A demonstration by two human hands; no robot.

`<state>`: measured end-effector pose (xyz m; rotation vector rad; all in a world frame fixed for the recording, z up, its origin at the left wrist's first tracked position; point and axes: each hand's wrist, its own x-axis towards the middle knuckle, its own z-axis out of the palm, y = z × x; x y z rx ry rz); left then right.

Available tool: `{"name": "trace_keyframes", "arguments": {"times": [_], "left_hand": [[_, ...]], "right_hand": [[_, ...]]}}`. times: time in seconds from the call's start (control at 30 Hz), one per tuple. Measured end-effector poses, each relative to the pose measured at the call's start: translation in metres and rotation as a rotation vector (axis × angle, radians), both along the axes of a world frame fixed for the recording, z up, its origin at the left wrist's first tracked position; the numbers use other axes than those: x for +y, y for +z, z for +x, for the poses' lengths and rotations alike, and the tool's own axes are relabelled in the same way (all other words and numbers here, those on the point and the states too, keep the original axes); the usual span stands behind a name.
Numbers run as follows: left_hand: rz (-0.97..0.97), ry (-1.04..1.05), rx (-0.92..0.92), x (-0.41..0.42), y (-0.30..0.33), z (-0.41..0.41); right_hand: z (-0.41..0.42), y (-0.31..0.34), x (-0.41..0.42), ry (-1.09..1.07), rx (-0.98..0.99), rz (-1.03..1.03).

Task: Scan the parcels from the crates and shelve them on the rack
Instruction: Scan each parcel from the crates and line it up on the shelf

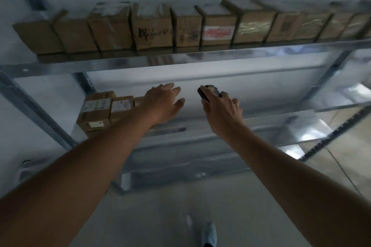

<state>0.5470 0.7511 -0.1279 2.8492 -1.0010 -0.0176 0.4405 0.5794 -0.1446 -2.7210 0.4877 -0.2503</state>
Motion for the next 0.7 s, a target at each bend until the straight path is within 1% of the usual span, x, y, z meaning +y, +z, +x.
{"name": "trace_keyframes", "arguments": {"times": [0.27,0.53,0.7], "left_hand": [[0.016,-0.258,-0.075,-0.142,0.035,-0.073],[-0.046,-0.405,-0.111,-0.333,0.054,-0.154],[-0.078,-0.49,-0.098,-0.45,0.061,-0.202]], "right_hand": [[-0.107,0.031,-0.118,-0.173,-0.08,-0.042],[-0.207,0.054,-0.275,-0.301,-0.129,-0.072],[-0.268,0.064,-0.374,-0.404,-0.135,-0.088]]}}
